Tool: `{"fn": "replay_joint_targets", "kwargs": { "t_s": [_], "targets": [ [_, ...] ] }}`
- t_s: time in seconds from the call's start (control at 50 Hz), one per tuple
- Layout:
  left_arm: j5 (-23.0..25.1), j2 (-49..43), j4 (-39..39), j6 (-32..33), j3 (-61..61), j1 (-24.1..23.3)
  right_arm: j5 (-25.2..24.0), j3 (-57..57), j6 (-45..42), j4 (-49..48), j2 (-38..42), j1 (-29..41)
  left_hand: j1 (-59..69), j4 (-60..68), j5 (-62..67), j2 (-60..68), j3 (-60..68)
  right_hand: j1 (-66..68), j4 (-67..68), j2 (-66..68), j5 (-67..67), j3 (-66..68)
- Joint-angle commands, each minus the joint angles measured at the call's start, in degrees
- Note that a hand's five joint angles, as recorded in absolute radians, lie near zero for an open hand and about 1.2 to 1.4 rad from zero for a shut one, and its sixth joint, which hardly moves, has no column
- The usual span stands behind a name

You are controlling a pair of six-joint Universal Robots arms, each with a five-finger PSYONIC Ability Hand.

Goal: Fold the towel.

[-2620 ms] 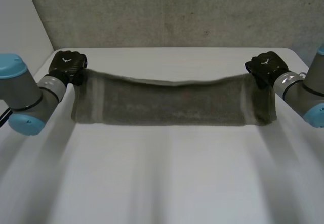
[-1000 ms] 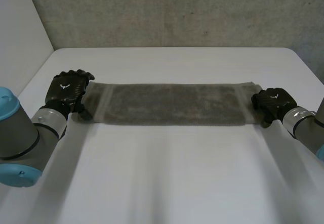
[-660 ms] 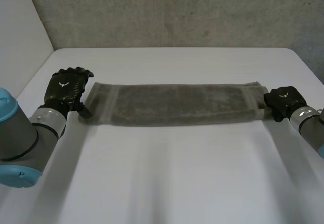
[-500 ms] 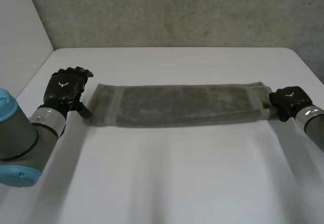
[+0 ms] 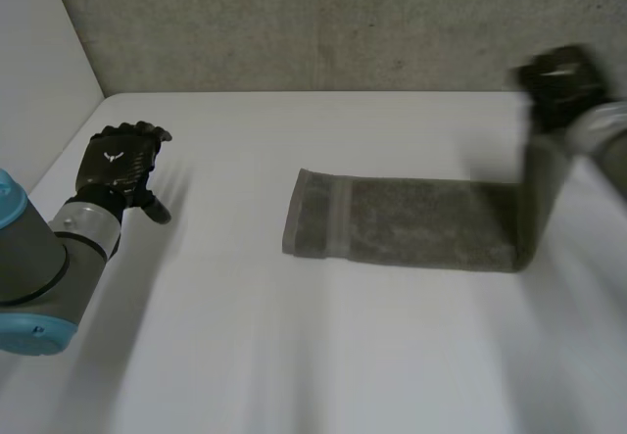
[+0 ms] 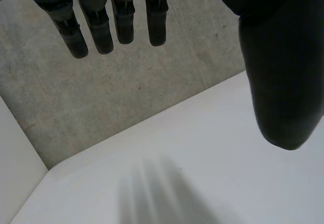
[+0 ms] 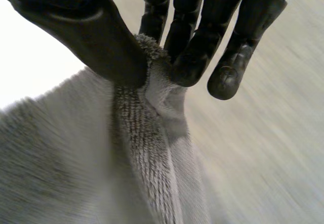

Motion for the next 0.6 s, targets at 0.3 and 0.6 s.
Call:
{"fn": "replay_joint_targets", "kwargs": {
  "t_s": [0.3, 0.6],
  "targets": [
    [0.09, 0.87, 0.15, 0.10, -1.36, -0.12, 13.16, -6.82, -9.25, -0.16, 15.96, 28.35, -4.08, -4.24, -2.77, -3.57, -3.97, -65.58, -66.57, -64.05, -66.10, -66.44],
    [0.18, 1.84, 0.15, 0.27, -1.45, -1.53, 8.78, 16.12, 7.01, -0.16, -4.28, 11.40, -4.25, -4.41, -2.94, -3.74, -4.14, -65.58, -66.57, -64.05, -66.10, -66.44]
  ]
}}
